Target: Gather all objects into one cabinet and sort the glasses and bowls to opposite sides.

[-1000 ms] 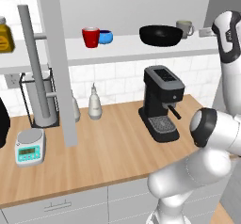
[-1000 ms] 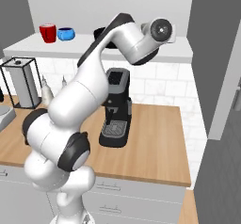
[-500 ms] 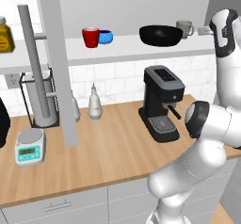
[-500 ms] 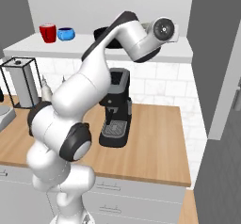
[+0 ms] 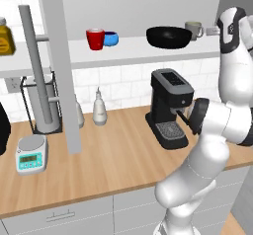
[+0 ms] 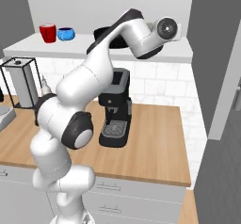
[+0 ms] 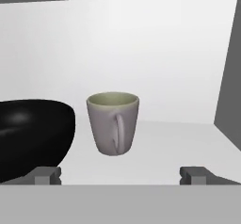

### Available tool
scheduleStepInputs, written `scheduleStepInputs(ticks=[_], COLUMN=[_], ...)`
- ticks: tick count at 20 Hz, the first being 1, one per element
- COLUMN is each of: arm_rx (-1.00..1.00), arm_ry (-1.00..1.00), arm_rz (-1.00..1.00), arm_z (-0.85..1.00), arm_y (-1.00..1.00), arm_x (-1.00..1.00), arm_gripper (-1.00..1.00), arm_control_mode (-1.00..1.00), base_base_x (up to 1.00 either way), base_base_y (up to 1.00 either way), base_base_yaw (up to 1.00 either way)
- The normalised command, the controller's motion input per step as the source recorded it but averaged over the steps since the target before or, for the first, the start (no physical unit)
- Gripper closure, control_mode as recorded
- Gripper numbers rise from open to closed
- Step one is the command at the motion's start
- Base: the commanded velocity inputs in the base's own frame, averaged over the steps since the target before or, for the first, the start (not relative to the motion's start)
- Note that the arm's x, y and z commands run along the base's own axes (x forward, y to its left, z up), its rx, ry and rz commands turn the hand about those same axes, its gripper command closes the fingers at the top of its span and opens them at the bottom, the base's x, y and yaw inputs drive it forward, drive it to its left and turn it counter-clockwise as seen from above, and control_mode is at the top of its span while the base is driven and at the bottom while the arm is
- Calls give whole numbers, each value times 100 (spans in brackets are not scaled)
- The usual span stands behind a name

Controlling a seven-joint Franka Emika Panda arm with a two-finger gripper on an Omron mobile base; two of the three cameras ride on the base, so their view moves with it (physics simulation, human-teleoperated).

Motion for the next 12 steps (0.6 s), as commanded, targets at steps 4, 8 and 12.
scheduleStepInputs(ticks=[4,8,12], arm_rx=[0,0,0], arm_ry=[0,0,0], arm_rz=[0,0,0], arm_z=[-1,0,0], arm_y=[0,0,0], arm_x=[43,39,28], arm_gripper=[-100,-100,-100], arm_control_mode=[-100,-100,-100], base_base_x=[0,0,0], base_base_y=[0,0,0], base_base_yaw=[0,0,0])
